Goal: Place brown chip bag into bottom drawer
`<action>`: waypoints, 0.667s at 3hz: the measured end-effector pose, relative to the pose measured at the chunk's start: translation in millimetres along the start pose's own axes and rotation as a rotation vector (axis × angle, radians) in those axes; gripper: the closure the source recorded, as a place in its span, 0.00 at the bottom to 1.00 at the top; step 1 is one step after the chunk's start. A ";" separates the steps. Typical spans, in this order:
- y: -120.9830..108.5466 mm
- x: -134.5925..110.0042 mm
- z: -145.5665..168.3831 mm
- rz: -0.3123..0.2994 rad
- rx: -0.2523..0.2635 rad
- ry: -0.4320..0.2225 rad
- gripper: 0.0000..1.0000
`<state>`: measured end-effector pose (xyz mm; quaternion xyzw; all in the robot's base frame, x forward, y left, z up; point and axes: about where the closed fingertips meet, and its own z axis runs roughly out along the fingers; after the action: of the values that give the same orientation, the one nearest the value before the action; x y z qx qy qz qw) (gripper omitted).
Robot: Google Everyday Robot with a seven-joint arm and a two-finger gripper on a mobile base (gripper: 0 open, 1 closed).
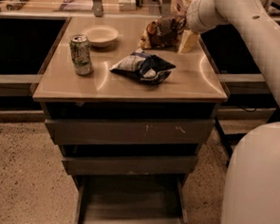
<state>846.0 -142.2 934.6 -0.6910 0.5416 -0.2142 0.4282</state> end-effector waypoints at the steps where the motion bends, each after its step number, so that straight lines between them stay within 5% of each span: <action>1: 2.3 18.6 21.6 -0.008 0.025 0.033 0.00; 2: 1.9 34.5 42.6 -0.005 0.050 0.052 0.00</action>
Offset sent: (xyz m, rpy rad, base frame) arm 0.0700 -0.0327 -0.0377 -0.0149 -0.0878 -0.0821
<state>888.4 -159.0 904.1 -0.6755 0.5453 -0.2466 0.4307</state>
